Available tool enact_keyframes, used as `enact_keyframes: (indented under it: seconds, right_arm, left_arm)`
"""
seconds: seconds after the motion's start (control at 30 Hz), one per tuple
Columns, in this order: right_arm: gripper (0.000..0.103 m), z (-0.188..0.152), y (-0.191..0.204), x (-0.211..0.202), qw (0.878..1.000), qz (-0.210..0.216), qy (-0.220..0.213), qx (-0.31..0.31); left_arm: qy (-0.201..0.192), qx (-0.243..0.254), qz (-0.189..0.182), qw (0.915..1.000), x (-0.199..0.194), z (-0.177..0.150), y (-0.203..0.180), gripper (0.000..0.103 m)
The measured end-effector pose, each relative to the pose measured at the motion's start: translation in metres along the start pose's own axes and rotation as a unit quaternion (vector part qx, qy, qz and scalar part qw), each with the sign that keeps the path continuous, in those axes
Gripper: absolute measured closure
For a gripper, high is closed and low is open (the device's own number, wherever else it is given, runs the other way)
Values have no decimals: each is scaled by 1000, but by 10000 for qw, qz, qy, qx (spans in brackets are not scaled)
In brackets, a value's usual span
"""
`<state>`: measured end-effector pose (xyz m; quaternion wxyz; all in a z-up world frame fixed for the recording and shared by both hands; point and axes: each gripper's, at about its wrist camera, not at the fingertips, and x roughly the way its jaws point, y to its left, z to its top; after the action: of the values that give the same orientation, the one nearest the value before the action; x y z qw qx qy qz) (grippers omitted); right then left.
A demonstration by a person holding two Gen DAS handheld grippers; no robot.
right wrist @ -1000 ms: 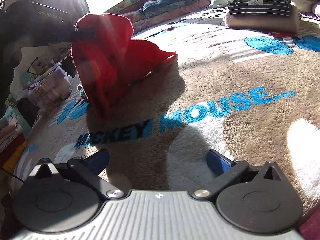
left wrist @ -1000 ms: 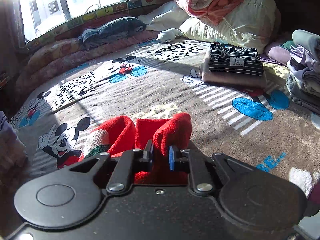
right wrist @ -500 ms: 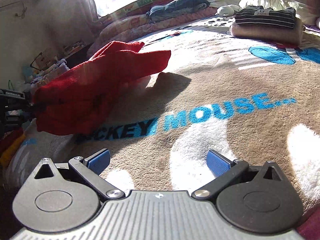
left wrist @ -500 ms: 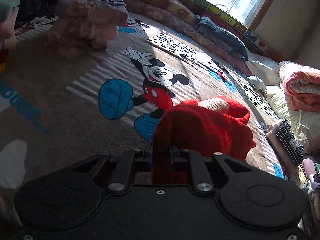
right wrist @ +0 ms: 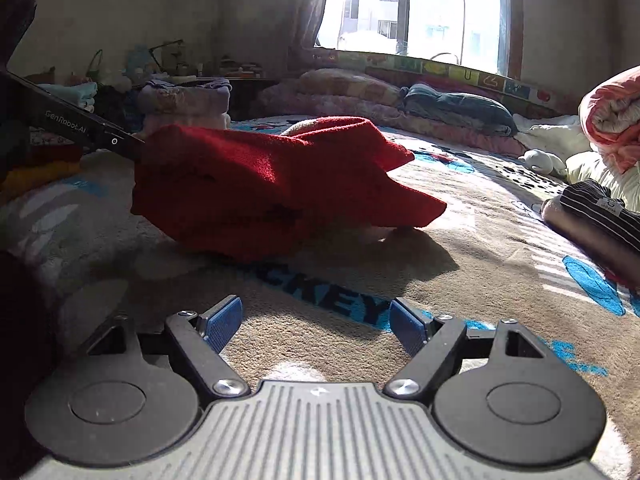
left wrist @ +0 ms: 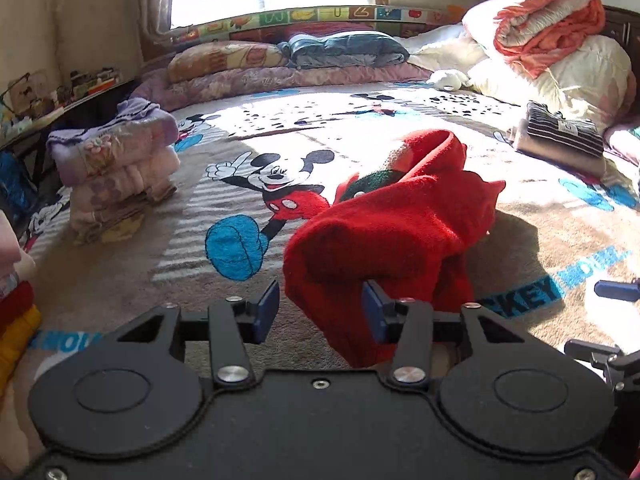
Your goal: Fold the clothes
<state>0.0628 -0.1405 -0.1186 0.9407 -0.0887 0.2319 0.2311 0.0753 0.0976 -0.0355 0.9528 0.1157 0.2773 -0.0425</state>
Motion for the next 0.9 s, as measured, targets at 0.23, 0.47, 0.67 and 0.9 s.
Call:
enact_keyframes:
  seconds: [0.23,0.47,0.67,0.9]
  right_arm:
    - [24,7,39,28,9915,-40,111,-1298]
    - [22,11,57,51,9850,-48,129,-1722]
    - [21,2,57,52,9876,-16,-40,-1570]
    - [19,5,60,48,9860,-98,-76,-1664]
  left_arm:
    - [-623,3905,180,9183,-3,-52,-49,43]
    - [-823,6346,847,7638,29,-103,-33,44]
    - [-1259,7285,970,6664,65,-118,-20,47]
    - [-1484,5756,498,8026,45,-51,-37,91]
